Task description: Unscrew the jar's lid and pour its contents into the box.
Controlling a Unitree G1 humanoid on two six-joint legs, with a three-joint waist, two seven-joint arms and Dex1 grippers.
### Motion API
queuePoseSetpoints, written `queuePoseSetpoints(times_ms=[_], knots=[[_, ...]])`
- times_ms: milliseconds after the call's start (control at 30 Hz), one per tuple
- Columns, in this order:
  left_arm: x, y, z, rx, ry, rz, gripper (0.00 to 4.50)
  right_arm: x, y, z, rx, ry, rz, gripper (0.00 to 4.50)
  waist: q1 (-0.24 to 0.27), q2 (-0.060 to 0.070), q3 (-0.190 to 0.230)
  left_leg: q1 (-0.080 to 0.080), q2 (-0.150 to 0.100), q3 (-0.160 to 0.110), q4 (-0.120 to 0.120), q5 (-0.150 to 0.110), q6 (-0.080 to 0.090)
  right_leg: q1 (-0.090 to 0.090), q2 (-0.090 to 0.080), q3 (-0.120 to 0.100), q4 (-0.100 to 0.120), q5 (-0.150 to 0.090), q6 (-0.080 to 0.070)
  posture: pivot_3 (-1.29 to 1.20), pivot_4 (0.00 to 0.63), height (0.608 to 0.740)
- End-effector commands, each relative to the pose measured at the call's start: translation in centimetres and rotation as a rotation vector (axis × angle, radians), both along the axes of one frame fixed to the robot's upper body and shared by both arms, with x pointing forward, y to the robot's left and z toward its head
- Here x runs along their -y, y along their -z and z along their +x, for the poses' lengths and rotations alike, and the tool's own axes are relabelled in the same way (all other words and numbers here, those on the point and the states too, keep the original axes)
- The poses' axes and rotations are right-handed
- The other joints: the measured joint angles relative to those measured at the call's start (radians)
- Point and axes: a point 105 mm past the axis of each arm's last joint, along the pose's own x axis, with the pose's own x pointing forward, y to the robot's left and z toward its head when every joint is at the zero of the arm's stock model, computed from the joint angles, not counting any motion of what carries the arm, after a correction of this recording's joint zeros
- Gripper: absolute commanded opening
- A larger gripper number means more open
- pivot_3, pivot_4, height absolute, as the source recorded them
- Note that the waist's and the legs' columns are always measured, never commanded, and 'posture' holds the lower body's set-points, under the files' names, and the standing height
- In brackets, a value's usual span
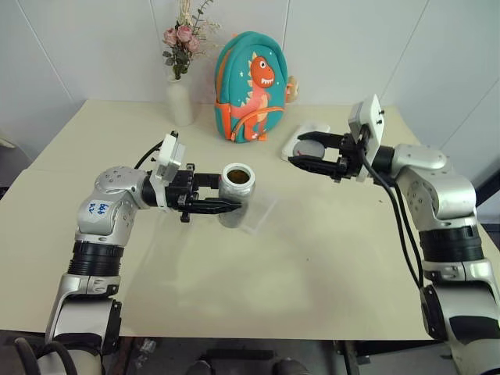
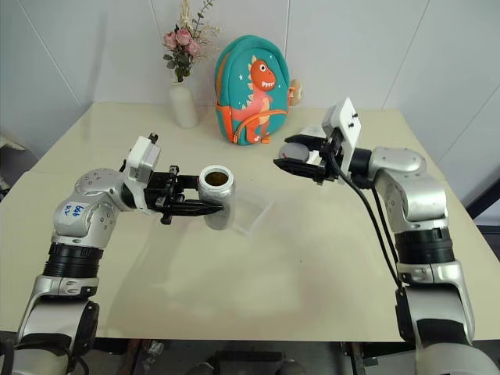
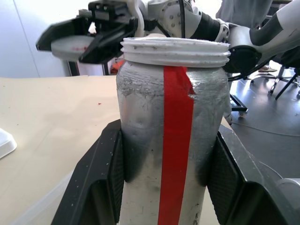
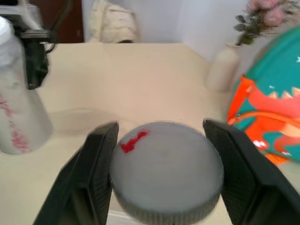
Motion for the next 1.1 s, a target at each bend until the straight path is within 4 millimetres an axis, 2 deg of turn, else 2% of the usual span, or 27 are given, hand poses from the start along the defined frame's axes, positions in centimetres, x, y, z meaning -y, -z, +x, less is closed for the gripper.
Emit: queuePoseSetpoints(times_ms=[33, 167, 233, 333, 400, 500, 700, 733, 867, 1067, 1100], knots=[[-1.4, -1.4, -0.5, 0.049, -0.052, -0.036, 2.00, 2.4, 0.1, 0.2, 0.019, 0.155, 0.009, 2.57, 0.001, 0.000, 0.000, 0.000, 0.000, 0.000, 0.000, 0.000, 0.000, 0.000, 0.000, 0.000, 0.000, 0.000, 0.000, 0.00, 0.150, 0.740], [-3.1, -1.8, 0.6, 0.053, -0.160, -0.072, 2.00, 3.0, 5.3, 0.4, -0.115, 0.292, 0.086, 2.57, 0.004, 0.000, 0.000, 0.000, 0.000, 0.000, 0.000, 0.000, 0.000, 0.001, 0.000, 0.000, 0.000, 0.000, 0.000, 0.00, 0.150, 0.740], [-3.5, -1.7, 0.8, 0.048, -0.180, -0.072, 2.00, 3.0, 7.1, 0.0, -0.165, 0.329, 0.113, 2.57, 0.002, 0.000, 0.000, 0.000, 0.000, 0.000, 0.001, 0.000, 0.000, 0.001, 0.000, 0.000, 0.000, 0.000, 0.000, 0.00, 0.150, 0.740], [-4.1, -1.3, 1.1, 0.020, -0.200, -0.077, 2.00, 3.2, 11.6, -0.4, -0.259, 0.416, 0.112, 2.57, 0.003, 0.000, 0.000, 0.000, 0.000, 0.000, 0.001, 0.000, 0.000, 0.001, 0.000, 0.000, 0.000, 0.000, 0.000, 0.00, 0.150, 0.740], [-4.4, -1.1, 1.5, 0.015, -0.215, -0.081, 2.00, 3.9, 13.6, -0.1, -0.298, 0.493, 0.121, 2.57, 0.002, 0.000, 0.000, 0.000, 0.000, 0.000, 0.001, 0.000, 0.000, 0.001, 0.000, 0.000, 0.000, 0.000, 0.000, 0.00, 0.150, 0.740], [-4.5, -1.1, 2.0, 0.015, -0.234, -0.089, 2.00, 4.7, 15.4, 0.0, -0.336, 0.558, 0.125, 2.57, 0.001, 0.000, 0.000, 0.001, 0.000, 0.000, 0.002, 0.000, 0.000, 0.001, 0.000, 0.001, 0.001, 0.000, 0.001, 0.00, 0.150, 0.740], [-4.7, -1.1, 2.7, 0.016, -0.249, -0.094, 2.00, 4.9, 16.3, -0.2, -0.353, 0.579, 0.126, 2.57, 0.002, 0.000, 0.000, 0.001, 0.000, 0.000, 0.001, 0.001, 0.001, 0.001, 0.000, 0.000, 0.000, 0.001, 0.001, 0.00, 0.150, 0.740], [-4.7, -1.1, 2.8, 0.018, -0.251, -0.093, 2.00, 4.7, 16.2, -0.3, -0.347, 0.566, 0.124, 3.31, 0.002, 0.000, 0.000, 0.001, 0.000, 0.000, 0.001, 0.001, 0.001, 0.002, 0.000, 0.001, 0.000, 0.001, 0.001, 0.00, 0.150, 0.740], [-4.7, -1.3, 3.1, 0.030, -0.255, -0.092, 2.00, 4.5, 15.2, -0.8, -0.299, 0.526, 0.108, 4.46, 0.003, 0.000, 0.000, 0.001, 0.000, 0.000, 0.001, 0.001, 0.000, 0.002, 0.000, 0.000, 0.000, 0.001, 0.001, 0.00, 0.150, 0.740], [-4.5, -1.6, 3.6, 0.075, -0.265, -0.070, 2.00, 3.9, 13.0, -2.3, -0.209, 0.393, 0.066, 4.46, 0.004, 0.000, 0.000, 0.001, -0.001, 0.000, 0.001, 0.001, 0.001, 0.002, 0.000, 0.000, 0.000, 0.001, 0.001, 0.00, 0.150, 0.740], [-4.5, -1.7, 3.9, 0.096, -0.275, -0.061, 2.00, 4.0, 12.1, -2.7, -0.187, 0.364, 0.074, 4.46, 0.004, 0.000, 0.000, 0.001, -0.001, 0.000, 0.001, 0.001, 0.001, 0.002, 0.000, 0.000, 0.000, 0.001, 0.001, 0.00, 0.150, 0.740]])
